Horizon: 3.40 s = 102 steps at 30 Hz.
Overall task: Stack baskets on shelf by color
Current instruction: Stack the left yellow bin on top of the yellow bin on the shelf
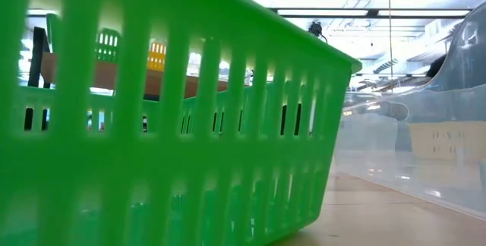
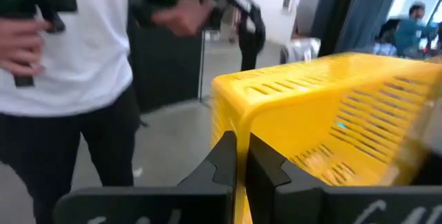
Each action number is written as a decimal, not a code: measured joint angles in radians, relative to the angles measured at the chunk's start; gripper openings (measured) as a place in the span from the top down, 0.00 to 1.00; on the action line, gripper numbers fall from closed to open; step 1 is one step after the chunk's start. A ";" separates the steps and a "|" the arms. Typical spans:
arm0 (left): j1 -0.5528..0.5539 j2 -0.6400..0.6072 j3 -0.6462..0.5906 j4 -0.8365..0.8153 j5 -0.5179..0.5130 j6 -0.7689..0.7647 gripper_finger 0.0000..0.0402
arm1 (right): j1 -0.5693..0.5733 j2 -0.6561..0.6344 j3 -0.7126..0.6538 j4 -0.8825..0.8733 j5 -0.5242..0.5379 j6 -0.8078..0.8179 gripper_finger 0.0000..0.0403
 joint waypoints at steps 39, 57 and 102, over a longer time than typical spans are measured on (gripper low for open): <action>-0.087 0.062 0.002 0.268 0.073 -0.123 0.65 | -0.015 0.008 0.000 0.205 -0.062 0.085 0.95; -0.067 0.060 0.003 0.318 0.088 -0.104 0.98 | -0.056 0.008 0.000 0.175 0.012 0.397 0.80; -0.072 -0.141 0.002 -0.745 -0.908 -0.157 0.98 | -0.331 0.010 0.000 -0.567 0.359 0.482 0.24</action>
